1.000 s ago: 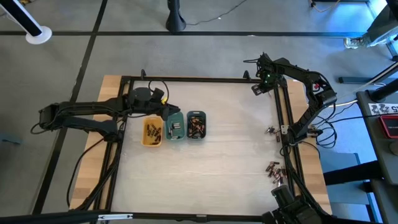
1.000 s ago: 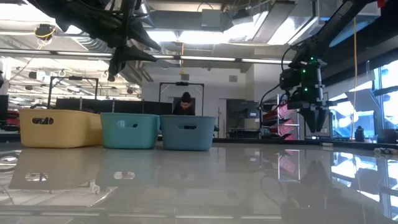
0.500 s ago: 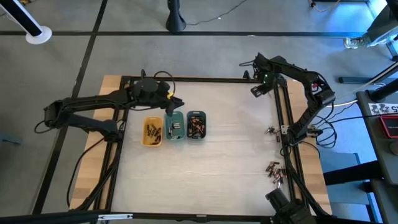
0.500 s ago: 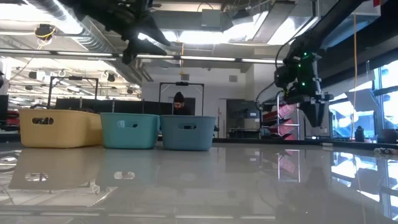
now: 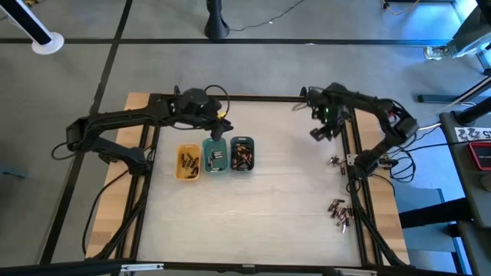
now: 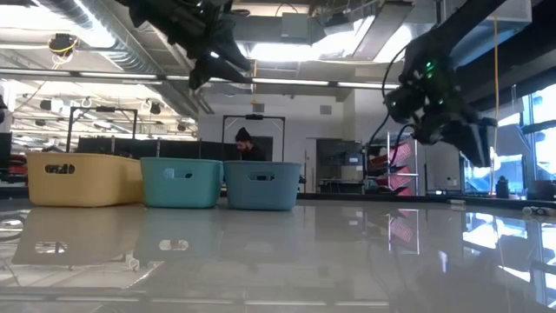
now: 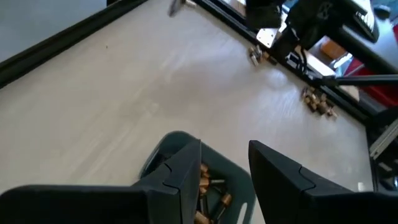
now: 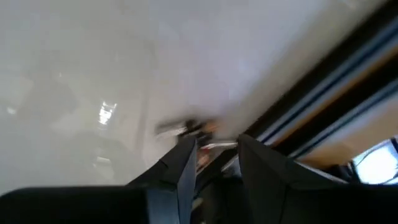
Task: Sort batteries
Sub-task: Put the silver battery into the green bin
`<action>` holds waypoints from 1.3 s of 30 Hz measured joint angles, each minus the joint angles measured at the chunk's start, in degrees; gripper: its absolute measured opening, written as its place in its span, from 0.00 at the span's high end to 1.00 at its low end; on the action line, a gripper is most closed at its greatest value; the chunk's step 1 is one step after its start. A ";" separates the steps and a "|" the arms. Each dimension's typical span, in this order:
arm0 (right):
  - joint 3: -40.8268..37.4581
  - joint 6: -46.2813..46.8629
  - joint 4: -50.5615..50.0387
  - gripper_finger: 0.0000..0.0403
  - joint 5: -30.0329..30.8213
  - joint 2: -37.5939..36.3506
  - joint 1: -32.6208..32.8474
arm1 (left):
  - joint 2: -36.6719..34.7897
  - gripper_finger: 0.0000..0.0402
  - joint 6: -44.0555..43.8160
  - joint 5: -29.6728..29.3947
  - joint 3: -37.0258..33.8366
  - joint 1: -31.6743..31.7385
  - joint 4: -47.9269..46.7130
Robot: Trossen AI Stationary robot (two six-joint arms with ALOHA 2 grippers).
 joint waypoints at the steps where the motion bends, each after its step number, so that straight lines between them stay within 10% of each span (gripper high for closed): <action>1: -1.43 0.49 0.46 0.70 -0.61 -1.29 2.04 | 0.20 0.69 0.31 0.00 0.00 0.00 -0.07; 13: -10.99 4.75 9.17 0.66 -2.28 -5.35 14.42 | 1.58 0.69 4.57 0.53 -0.04 1.27 0.35; 28: -15.97 4.14 12.08 0.16 -2.23 -5.33 14.40 | 1.58 0.69 3.91 1.25 -0.04 1.25 0.35; 39: -19.59 3.54 15.60 0.15 -2.85 -5.33 14.40 | 1.56 0.69 2.85 1.23 -0.04 1.20 1.15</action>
